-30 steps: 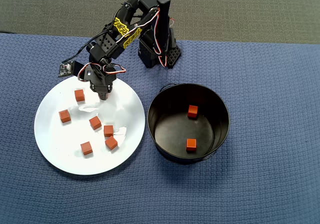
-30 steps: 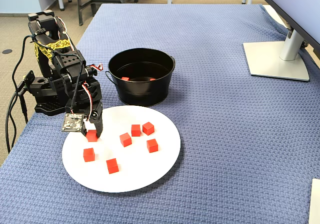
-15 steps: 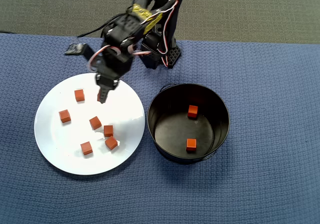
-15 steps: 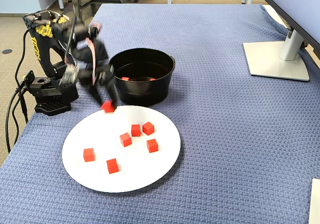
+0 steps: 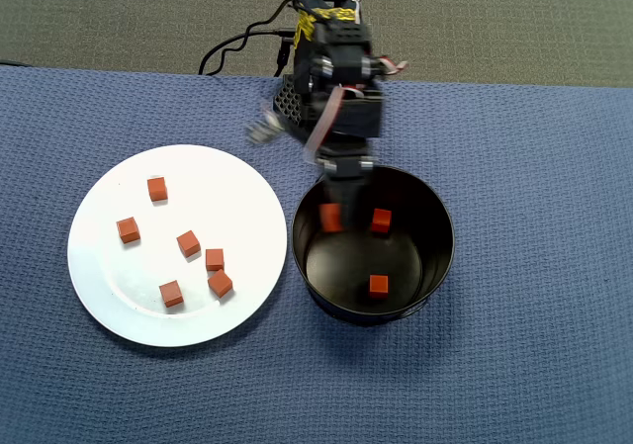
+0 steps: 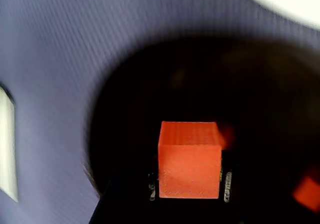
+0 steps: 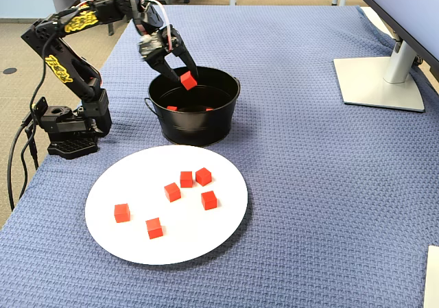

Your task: Pick up the red cubes from the white plate and place them in the black recipient

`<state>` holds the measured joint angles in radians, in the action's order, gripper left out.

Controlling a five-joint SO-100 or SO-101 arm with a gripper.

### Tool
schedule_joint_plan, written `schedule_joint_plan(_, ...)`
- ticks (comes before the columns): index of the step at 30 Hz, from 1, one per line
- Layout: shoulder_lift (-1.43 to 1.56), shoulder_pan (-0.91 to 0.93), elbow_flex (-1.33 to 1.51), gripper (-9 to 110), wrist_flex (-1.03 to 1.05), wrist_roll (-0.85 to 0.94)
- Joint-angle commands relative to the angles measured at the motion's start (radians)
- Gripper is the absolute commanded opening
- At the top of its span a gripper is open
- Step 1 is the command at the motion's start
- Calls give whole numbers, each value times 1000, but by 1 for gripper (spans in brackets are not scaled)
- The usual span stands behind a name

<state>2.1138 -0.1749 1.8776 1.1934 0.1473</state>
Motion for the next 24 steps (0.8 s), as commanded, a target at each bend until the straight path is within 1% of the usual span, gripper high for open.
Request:
schedule_joint_plan(1, 49, -161, 35, 28, 23, 54)
schedule_joint_plan(2, 55, -143, 32, 32, 26, 66)
schedule_joint_plan(4, 58, -72, -6, 35, 46, 100)
schedule_joint_plan(8, 48, 144, -91, 34, 118, 224)
schedule_joint_plan(10, 41, 268, -98, 33, 155, 316)
schedule_joint_plan(13, 37, 451, -43, 34, 196, 531)
schedule_joint_plan(15, 40, 575, 25, 34, 156, 675)
schedule_joint_plan(17, 35, 693, 97, 34, 75, 772)
schedule_joint_plan(20, 3, 831, 184, 33, -15, 874)
schedule_joint_plan(24, -64, 959, 291, 32, -156, 1015)
